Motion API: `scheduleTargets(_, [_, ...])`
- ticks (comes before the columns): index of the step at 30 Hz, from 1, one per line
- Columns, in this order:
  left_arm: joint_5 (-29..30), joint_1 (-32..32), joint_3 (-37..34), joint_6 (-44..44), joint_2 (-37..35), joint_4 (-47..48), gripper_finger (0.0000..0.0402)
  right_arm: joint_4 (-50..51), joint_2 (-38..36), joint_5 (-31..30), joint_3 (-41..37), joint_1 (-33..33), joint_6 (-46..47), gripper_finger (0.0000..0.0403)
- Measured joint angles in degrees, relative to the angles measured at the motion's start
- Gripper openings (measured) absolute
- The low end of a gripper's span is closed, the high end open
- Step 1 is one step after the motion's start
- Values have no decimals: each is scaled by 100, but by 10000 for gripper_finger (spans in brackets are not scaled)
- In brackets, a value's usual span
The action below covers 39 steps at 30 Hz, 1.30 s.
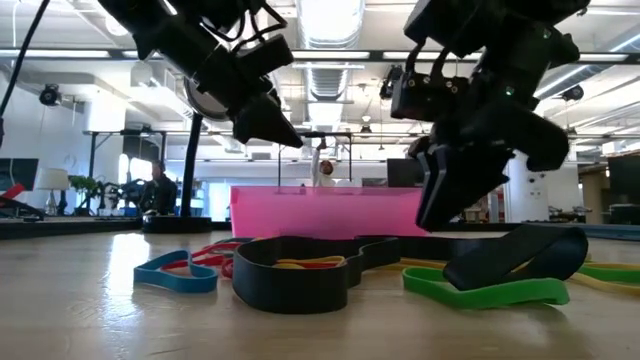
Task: Pick and place rubber bands into bin
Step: Put the black rubber band into the red bin
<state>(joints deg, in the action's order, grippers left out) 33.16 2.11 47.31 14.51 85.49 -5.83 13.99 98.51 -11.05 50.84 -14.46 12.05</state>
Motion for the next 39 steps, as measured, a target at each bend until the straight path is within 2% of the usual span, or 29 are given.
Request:
scheduleTargets(3, [-1,81,-6,-99,-15,89,76,1,-6,-162,-12,5,1,68])
scheduleTargets(11, [-2,268,-170,-227,-19,92,76,-513,-12,-103,-155,11,295,68])
scheduleTargets(17, [-1,415,-199,-228,-22,92,76,-546,3,-96,-197,22,330,68])
scheduleTargets(30, [32,467,-214,-203,-130,212,76,-750,528,-139,-175,22,569,66])
scheduleTargets(33, [31,465,-251,-208,-186,242,76,-745,497,-126,-178,22,505,51])
scheduleTargets(36, [30,465,-256,-211,-213,221,76,-706,461,-112,-188,22,363,19])
scheduleTargets(39, [31,465,-260,-213,-218,226,76,-705,458,-124,-189,22,342,13])
